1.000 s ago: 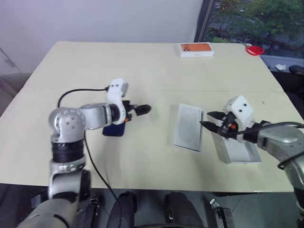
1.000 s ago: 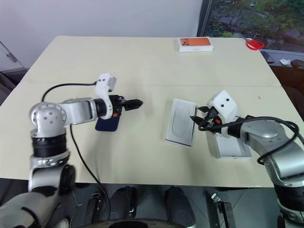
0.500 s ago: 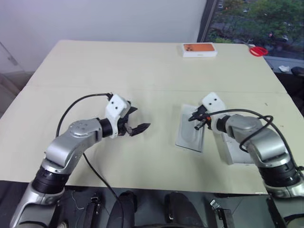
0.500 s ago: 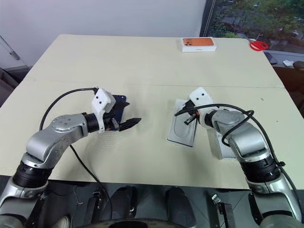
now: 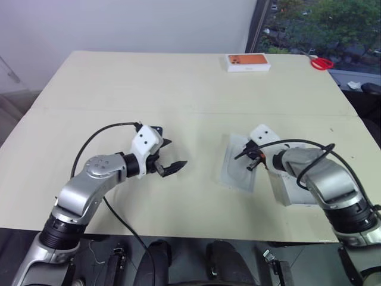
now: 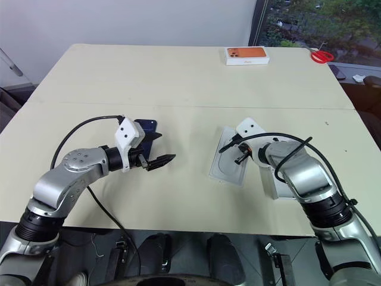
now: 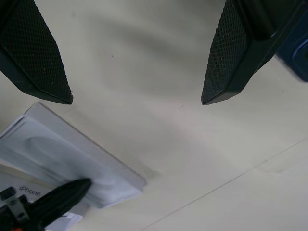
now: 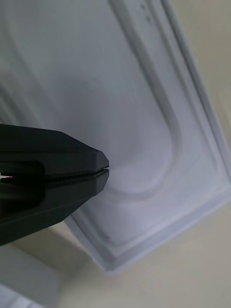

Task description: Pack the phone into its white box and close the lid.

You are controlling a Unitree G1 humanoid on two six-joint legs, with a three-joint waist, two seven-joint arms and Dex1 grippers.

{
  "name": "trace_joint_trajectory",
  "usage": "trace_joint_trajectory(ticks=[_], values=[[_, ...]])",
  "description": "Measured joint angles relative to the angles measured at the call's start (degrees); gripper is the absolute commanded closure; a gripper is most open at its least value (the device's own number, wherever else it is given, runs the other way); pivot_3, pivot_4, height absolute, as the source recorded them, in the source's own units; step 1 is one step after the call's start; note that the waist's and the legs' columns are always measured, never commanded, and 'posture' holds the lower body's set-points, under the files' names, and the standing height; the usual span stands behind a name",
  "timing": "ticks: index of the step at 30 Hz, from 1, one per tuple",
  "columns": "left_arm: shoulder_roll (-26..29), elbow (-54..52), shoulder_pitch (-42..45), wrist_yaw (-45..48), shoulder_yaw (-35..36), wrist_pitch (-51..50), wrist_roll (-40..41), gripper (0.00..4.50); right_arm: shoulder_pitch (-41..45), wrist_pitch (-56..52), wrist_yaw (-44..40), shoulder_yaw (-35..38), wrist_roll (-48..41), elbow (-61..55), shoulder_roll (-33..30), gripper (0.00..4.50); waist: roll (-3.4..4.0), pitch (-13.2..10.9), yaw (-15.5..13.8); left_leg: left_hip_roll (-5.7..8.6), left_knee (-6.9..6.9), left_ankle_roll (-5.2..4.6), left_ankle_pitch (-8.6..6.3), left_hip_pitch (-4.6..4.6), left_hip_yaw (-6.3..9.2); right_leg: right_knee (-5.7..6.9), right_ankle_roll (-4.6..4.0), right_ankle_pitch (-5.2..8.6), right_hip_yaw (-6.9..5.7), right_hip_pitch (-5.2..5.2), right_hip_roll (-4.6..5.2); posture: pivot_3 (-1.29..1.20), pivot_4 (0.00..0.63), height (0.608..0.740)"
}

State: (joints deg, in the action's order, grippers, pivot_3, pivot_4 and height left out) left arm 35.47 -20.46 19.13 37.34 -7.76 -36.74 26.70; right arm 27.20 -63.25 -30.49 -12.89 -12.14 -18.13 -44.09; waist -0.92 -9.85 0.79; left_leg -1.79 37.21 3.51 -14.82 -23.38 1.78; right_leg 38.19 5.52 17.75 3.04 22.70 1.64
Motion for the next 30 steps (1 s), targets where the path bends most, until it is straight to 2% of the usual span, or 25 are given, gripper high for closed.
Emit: trace_joint_trajectory(ticks=[9, 16, 23, 30], values=[[-0.2, 0.0, -0.3, 0.5, 0.2, 0.0, -0.4, 0.0, -0.1, 0.2, -1.6, 0.3, -0.3, -1.9, 1.4, 4.46, 0.0, 0.0, 0.1, -0.01, -0.01, -0.01, 0.0, 0.0, 0.0, 0.01, 0.0, 0.0, 0.0, 0.01, -0.02, 0.0, 0.15, 0.74], [-0.1, 0.1, -0.7, 1.0, 2.0, 0.0, -0.9, 0.0, 4.8, 2.7, -0.2, 1.7, 1.0, 2.1, 3.7, 4.46, 0.0, 0.0, 0.1, -0.01, -0.01, -0.01, 0.0, 0.01, -0.01, 0.01, 0.0, 0.0, -0.01, 0.01, -0.01, 0.0, 0.15, 0.74], [-0.1, 0.1, -1.6, 0.8, 2.7, -0.1, -1.3, 0.0, 6.0, 7.1, 0.4, -1.8, 4.1, 10.8, 7.1, 4.46, 0.01, 0.0, 0.1, -0.01, -0.01, -0.01, 0.0, 0.0, -0.02, 0.02, 0.0, 0.0, 0.0, 0.03, -0.01, 0.0, 0.15, 0.74], [0.1, -0.8, -3.8, 0.2, 4.2, -0.3, -1.3, 0.0, 5.0, 8.2, -3.8, -2.9, 3.8, 8.7, 7.3, 4.46, 0.01, 0.0, 0.1, -0.02, -0.01, -0.01, 0.0, 0.0, 0.0, 0.04, 0.0, 0.0, -0.01, 0.03, -0.01, 0.0, 0.15, 0.74]])
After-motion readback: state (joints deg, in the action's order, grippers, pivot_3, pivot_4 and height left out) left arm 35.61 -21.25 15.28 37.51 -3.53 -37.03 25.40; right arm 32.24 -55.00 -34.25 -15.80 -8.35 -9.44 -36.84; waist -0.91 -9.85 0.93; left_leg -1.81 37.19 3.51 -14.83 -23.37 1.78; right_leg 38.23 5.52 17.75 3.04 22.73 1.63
